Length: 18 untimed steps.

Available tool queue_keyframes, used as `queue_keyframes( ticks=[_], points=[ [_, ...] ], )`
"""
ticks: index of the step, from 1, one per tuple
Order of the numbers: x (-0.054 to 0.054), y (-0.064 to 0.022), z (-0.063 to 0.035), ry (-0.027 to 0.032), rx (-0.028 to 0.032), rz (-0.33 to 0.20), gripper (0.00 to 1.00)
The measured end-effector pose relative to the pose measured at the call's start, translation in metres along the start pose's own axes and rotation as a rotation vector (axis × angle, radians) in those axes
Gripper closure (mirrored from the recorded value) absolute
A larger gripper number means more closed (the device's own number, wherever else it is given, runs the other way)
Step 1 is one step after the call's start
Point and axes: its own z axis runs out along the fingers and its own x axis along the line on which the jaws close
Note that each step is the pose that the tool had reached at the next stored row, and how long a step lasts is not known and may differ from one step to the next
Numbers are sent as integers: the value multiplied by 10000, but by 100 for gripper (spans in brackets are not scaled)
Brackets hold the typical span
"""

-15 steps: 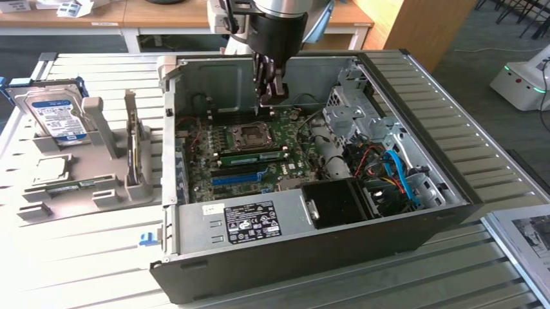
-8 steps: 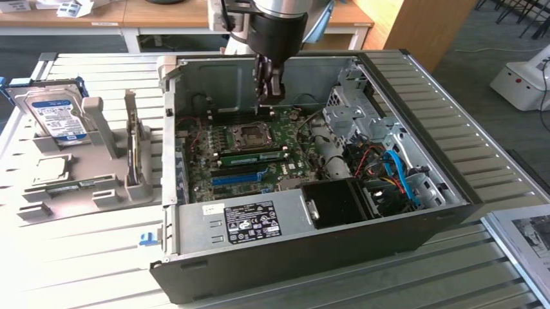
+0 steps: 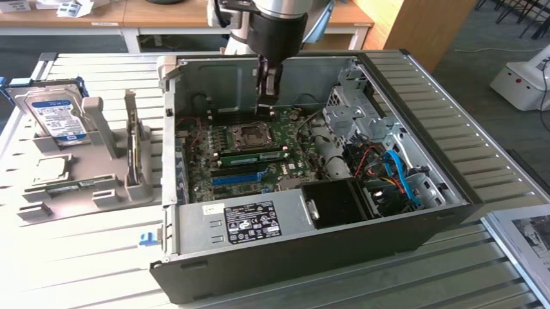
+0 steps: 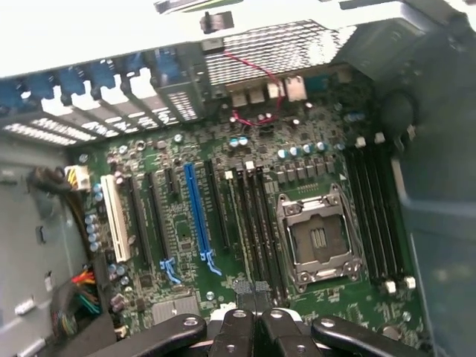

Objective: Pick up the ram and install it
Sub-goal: 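Press down the ram until it locks into place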

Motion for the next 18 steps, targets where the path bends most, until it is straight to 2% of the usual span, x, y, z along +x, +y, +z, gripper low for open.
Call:
queue_keyframes(
  ticks=[18],
  points=[
    [0, 0, 7, -137, 34, 3117, 90]
  ],
)
